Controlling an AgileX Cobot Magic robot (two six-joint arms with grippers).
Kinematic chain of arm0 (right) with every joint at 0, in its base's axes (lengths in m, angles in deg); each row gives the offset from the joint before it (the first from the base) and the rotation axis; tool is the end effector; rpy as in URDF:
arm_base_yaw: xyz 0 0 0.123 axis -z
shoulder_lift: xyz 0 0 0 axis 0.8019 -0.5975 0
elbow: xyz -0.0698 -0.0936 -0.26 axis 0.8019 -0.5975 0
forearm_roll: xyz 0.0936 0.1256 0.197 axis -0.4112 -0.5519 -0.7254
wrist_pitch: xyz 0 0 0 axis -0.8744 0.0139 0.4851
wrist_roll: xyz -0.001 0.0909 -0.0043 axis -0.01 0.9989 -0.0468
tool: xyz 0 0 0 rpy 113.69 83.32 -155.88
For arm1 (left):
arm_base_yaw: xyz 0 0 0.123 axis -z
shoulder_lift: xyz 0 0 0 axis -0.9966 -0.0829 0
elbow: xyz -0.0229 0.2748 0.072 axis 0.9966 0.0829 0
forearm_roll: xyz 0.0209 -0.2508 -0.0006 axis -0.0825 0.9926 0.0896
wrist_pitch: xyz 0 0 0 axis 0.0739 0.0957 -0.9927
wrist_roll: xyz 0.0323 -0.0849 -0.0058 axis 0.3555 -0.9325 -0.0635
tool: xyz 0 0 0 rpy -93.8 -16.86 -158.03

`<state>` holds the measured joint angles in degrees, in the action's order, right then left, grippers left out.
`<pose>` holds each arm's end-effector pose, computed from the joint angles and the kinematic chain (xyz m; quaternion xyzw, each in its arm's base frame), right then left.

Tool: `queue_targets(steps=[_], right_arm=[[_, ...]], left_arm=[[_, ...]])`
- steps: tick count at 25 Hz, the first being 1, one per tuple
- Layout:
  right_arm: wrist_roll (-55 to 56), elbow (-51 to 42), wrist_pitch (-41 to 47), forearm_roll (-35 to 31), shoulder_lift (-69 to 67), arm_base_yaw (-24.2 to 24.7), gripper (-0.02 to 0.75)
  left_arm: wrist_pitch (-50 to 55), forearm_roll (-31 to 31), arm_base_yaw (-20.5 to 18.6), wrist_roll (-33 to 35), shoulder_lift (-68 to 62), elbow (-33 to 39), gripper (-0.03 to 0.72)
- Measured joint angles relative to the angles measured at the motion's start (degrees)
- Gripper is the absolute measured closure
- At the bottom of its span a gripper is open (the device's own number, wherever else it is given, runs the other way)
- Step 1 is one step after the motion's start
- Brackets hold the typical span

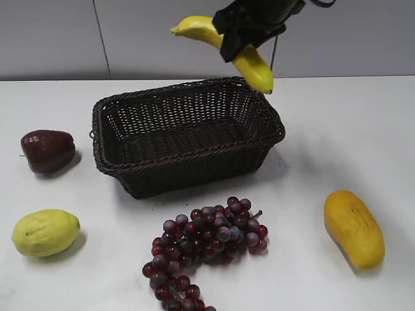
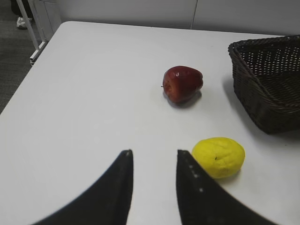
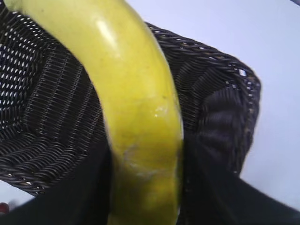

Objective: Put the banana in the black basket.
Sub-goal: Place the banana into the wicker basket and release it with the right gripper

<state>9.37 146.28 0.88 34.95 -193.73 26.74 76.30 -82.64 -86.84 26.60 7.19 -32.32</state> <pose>0.4146 0.2225 0.2873 -0.3093 0.9138 0.1106 0.2390 -0.0061 -0.0039 0.2800 0.0172 0.8467 0.0016 0.5318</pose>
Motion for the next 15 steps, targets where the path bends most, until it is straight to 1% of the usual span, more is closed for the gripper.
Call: queue_targets(steps=[4, 10, 12, 15], right_arm=[[-0.19, 0.00, -0.11, -0.18, -2.89, -2.01, 0.398], [-0.19, 0.00, -0.12, -0.07, -5.86, -2.17, 0.397], [-0.19, 0.00, -0.18, -0.07, -6.27, -2.17, 0.351], [-0.20, 0.00, -0.18, -0.14, -6.51, -2.17, 0.188]], left_arm=[[0.00, 0.00, 0.00, -0.03, 0.00, 0.00, 0.454], [0.00, 0.00, 0.00, 0.05, 0.00, 0.00, 0.454], [0.00, 0.00, 0.00, 0.00, 0.00, 0.00, 0.454], [0.00, 0.00, 0.00, 0.04, 0.00, 0.00, 0.454]])
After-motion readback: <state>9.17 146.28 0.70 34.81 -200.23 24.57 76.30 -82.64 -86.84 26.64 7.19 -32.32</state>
